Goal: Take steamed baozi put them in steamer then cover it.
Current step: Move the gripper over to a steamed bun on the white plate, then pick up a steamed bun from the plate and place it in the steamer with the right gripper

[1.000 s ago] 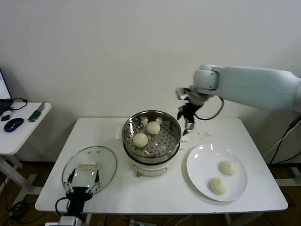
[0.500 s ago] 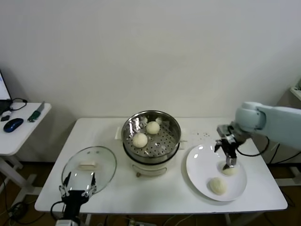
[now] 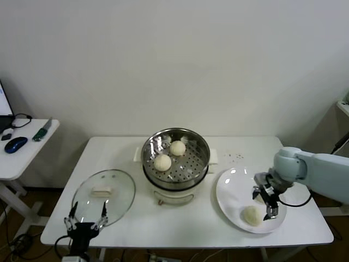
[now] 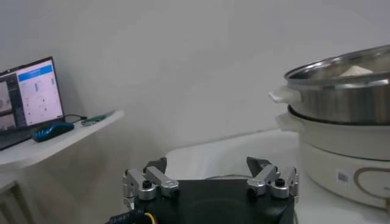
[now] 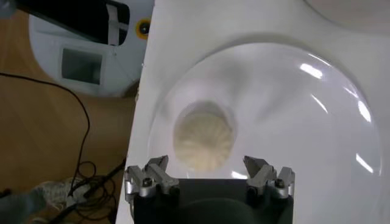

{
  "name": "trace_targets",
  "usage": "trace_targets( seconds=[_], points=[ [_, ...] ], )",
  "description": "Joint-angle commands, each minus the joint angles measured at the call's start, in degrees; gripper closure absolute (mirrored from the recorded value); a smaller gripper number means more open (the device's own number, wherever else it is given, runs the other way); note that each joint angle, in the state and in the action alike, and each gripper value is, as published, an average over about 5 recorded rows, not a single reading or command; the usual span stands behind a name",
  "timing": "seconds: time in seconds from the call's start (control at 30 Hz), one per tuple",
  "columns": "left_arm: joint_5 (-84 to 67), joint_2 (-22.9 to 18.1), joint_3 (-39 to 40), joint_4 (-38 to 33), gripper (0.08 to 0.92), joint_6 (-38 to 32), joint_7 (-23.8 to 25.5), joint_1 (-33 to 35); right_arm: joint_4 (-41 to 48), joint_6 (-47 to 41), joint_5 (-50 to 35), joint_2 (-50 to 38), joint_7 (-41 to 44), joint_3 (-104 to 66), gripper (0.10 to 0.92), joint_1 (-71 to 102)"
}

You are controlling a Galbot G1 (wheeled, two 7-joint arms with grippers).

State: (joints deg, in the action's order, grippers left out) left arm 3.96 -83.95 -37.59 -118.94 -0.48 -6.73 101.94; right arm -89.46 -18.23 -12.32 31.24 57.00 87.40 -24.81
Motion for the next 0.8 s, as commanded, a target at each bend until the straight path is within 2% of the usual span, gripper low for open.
trace_targets(
  seconds=[0.03,0.37,0.8],
  points=[
    [-0.67,-0.21,-1.22,0.31,0.177,0.24,0.09,-0.35,1.73,0.21,2.89,1.84,-1.11,-4.42,0.203,7.24],
    [-1.11,-0.43,-1.9,1.01,0.177,0.28,0.15,-0.43,4.85,0.28,2.99,4.61,-0.41,-5.11,0.206,9.14],
    [-1.12,-0.42,-1.65,1.31,0.177,0.66,0.12,-1.54,6.47,1.16,2.39,5.31,1.16,-4.29,0.345,7.07]
  ],
)
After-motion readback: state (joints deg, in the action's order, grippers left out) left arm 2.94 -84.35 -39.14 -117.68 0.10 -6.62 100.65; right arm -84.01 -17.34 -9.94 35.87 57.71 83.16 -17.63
